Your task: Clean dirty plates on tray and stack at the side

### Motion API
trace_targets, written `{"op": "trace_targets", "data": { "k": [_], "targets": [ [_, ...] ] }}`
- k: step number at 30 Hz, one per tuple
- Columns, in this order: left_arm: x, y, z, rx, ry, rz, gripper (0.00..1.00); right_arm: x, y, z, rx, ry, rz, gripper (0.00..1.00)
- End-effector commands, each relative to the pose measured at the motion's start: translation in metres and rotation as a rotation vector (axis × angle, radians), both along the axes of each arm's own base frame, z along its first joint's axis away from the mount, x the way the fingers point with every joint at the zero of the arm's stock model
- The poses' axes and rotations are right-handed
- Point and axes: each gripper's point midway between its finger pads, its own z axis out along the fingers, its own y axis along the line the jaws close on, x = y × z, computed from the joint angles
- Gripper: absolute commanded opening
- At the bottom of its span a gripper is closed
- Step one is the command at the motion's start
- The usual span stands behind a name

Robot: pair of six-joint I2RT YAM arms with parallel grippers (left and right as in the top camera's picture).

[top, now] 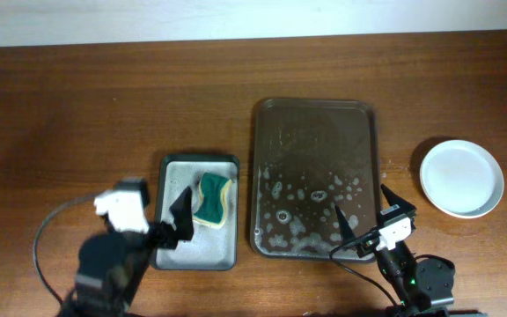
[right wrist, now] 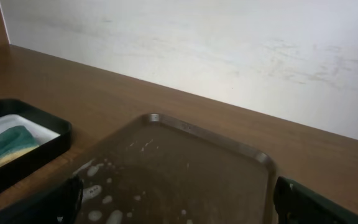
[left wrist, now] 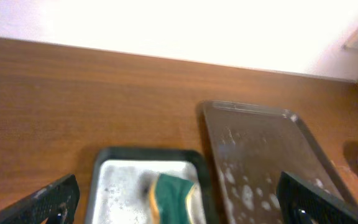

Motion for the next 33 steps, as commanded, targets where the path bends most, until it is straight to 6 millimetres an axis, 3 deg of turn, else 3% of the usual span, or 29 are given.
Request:
{"op": "trace_targets", "data": {
  "k": [1,6,12,18,33],
  "targets": [
    [-0.013,0.022,-0.026,-0.012,-0.082,0.073,0.99,0.000,0.000,-0.004,-0.005,0.004,-0.004,0.99],
    [-0.014,0.039,-0.037,-0.052,-0.236,0.120,0.99,0.000,0.000,-0.004,-0.005,0.004,-0.004,0.99],
    [0.003,0.042,-0.060,-0.061,-0.332,0.135,0.99,0.000,0.000,-0.004,-0.005,0.004,-0.004,0.99],
    [0.003,0.044,-0.080,-0.054,-0.253,0.147,0.99,0.000,0.000,-0.004,-0.005,0.004,-0.004,0.99],
    [0.003,0.044,-0.081,-0.053,-0.248,0.147,0.99,0.000,0.000,-0.004,-0.005,0.004,-0.004,0.99]
  ]
}}
